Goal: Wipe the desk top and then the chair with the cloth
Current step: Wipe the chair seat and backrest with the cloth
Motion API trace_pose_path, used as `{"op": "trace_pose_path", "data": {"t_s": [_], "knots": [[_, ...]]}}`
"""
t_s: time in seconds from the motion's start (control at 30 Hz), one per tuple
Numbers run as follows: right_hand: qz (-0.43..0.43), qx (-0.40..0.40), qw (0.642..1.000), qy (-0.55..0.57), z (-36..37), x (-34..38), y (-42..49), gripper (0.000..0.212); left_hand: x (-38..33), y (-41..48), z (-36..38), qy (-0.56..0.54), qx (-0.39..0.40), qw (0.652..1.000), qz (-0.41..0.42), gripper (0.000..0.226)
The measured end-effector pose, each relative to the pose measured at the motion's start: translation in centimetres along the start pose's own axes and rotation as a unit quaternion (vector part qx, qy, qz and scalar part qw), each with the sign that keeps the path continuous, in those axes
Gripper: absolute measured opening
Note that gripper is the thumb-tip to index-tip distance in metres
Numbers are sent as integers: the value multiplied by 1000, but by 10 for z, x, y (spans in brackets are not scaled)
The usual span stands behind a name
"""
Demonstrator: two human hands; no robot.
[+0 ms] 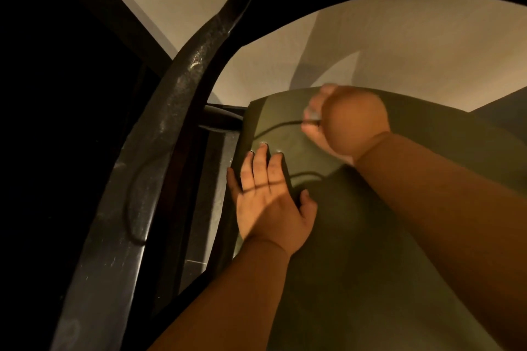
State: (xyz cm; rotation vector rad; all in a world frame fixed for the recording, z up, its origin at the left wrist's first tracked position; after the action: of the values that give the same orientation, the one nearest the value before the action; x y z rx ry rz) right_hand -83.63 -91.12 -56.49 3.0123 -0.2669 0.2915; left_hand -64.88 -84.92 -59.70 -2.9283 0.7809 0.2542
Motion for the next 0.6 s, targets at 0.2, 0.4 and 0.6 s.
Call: {"op": "trace_pose_path", "data": {"t_s": [0.2, 0.4, 0.6], "knots": [[-34, -29, 993, 111, -1, 34, -9, 24, -1, 0, -1, -7, -8, 1000, 0, 89], [-99, 51, 993, 37, 2, 48, 10, 31, 0, 1, 1, -8, -9, 1000, -10, 87], [-15, 19, 999, 22, 1, 38, 42, 46, 0, 2, 0, -14, 8, 1000, -6, 84]]}}
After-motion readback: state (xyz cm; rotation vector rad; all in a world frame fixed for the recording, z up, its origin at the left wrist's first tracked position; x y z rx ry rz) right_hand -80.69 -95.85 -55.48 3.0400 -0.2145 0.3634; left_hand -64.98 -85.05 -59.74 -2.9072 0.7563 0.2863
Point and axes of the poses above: each hand's wrist, its own y-axis towards the middle knuckle, its own z-axis out of the palm, x = y × z, the point moved 2 cm from there along y, towards the middle knuckle, and after that the axes turned 9 degrees about z, right-handed, at the moved point
